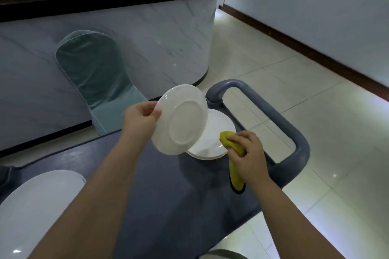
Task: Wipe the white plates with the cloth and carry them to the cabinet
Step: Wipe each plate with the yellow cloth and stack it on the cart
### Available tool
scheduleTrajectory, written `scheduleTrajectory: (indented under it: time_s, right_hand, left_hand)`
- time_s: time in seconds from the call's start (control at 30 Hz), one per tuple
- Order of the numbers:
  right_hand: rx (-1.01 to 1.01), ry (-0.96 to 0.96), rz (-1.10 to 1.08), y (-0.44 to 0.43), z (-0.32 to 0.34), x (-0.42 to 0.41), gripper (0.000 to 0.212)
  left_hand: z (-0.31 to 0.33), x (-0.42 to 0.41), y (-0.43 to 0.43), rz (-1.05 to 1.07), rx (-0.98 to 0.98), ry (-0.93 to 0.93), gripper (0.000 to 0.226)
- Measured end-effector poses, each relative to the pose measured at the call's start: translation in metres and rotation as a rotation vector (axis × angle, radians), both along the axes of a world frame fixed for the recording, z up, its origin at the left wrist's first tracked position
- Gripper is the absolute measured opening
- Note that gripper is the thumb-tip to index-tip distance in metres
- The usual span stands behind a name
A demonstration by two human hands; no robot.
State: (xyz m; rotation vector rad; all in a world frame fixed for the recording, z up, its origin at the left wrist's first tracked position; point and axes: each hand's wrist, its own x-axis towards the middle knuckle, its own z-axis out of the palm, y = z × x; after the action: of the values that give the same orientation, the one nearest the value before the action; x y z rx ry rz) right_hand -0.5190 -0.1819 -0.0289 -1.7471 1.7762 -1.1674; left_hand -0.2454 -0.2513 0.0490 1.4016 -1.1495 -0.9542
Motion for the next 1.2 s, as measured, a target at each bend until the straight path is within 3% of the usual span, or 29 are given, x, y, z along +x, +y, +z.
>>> scheduleTrajectory:
  time_s: [0.17, 0.27, 0.4, 0.57, 0.73, 0.93, 1.1, 1.2]
  right_hand:
    - [-0.014, -0.026, -0.074, 0.011, 0.010, -0.010, 0.029]
    - [0.011, -0.021, -0.105, 0.016, 0.008, -0.013, 0.029]
    - [0.032, -0.051, -0.147, 0.023, 0.004, -0.014, 0.030]
    - [0.037, -0.043, -0.185, 0.029, -0.002, -0.017, 0.030]
    - [0.088, -0.044, -0.206, 0.038, -0.009, -0.014, 0.029]
    - [0.127, -0.025, -0.193, 0.050, -0.015, -0.007, 0.028]
    - [0.140, -0.012, -0.131, 0.050, -0.014, 0.009, 0.027]
    - [0.095, 0.024, -0.095, 0.042, -0.010, 0.025, 0.025]
  left_hand:
    - [0.013, -0.062, -0.030, -0.093, -0.236, -0.699, 0.027]
    - [0.004, -0.088, -0.031, -0.141, -0.412, -0.902, 0.030]
    - [-0.016, -0.104, -0.031, -0.269, -0.431, -1.125, 0.033]
    - [-0.048, -0.109, -0.007, -0.433, -0.572, -1.115, 0.044]
    - [-0.093, -0.113, 0.014, -0.703, -0.391, -1.243, 0.053]
    - [-0.120, -0.102, 0.026, -0.588, -0.436, -1.029, 0.047]
    - [-0.125, -0.105, 0.030, -0.524, -0.278, -0.996, 0.038]
    - [-0.112, -0.088, 0.029, -0.383, -0.236, -0.972, 0.029]
